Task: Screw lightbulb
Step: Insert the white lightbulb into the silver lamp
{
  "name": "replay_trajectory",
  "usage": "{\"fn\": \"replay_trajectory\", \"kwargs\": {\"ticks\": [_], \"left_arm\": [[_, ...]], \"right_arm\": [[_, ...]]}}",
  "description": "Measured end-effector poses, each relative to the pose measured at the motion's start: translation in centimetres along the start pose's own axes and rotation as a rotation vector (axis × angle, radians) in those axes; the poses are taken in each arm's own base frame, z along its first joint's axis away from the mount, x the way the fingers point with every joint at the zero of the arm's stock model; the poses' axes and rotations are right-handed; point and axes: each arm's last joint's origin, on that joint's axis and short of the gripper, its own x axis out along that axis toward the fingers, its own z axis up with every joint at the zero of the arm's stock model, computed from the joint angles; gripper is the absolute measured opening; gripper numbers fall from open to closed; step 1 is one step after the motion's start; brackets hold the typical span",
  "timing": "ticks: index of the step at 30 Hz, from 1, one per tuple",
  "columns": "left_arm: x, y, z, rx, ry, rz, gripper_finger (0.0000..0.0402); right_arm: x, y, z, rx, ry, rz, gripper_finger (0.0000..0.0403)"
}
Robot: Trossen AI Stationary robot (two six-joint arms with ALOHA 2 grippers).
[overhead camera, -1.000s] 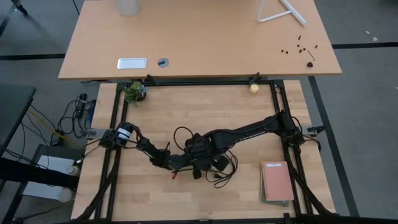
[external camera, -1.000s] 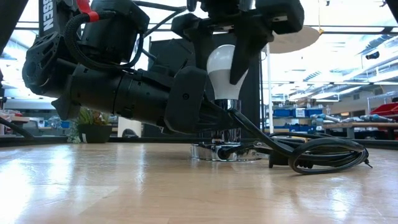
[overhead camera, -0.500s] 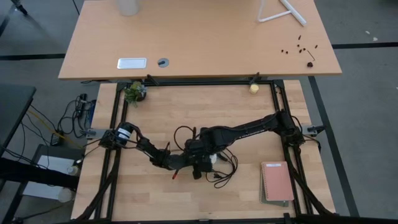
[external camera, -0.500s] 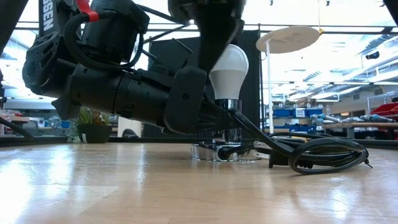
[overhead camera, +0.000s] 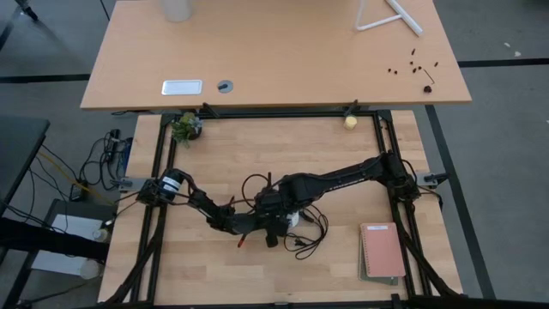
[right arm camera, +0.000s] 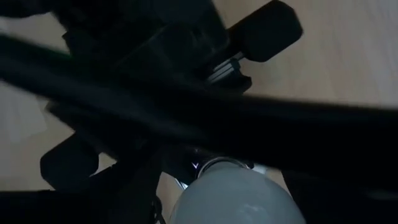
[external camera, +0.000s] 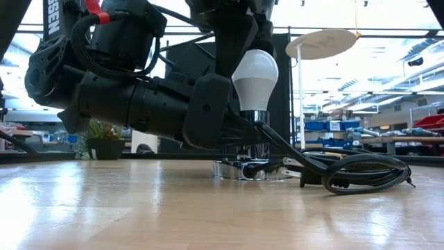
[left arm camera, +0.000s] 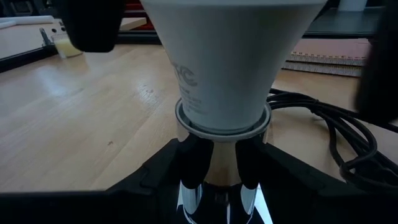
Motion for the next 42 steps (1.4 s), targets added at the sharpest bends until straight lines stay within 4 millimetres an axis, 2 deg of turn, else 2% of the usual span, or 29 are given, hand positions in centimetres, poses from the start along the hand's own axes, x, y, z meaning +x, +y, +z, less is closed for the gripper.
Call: {"fn": "replay_trajectory", "kwargs": {"ticks": [4, 7, 16, 25, 34, 42], "left_arm": [[0.0, 0.0, 0.0, -0.001, 0.001, 0.001, 0.0185], [0.0, 0.0, 0.0, -0.001, 0.001, 0.002, 0.0185], [0.0, 0.0, 0.0, -0.001, 0.001, 0.002, 0.0185], [0.0, 0.0, 0.0, -0.001, 0.002, 0.003, 0.0185], [0.0, 0.0, 0.0, -0.001, 0.002, 0.003, 0.0185], [0.0, 0.0, 0.0, 0.001, 0.002, 0.006, 0.0185]], "right_arm": [[0.0, -0.2, 0.1, -0.031, 0.012, 0.016, 0.0341], [0.0, -0.3, 0.1, -0.136, 0.026, 0.045, 0.0348], [0.0, 0.1, -0.1, -0.739, 0.015, 0.063, 0.0348], [-0.1, 0.3, -0.8, -1.183, 0.057, 0.070, 0.0348], [-0.1, -0.2, -1.0, -1.449, 0.112, -0.013, 0.0346], [-0.1, -0.1, -1.1, -1.510, 0.117, -0.024, 0.0346]]}}
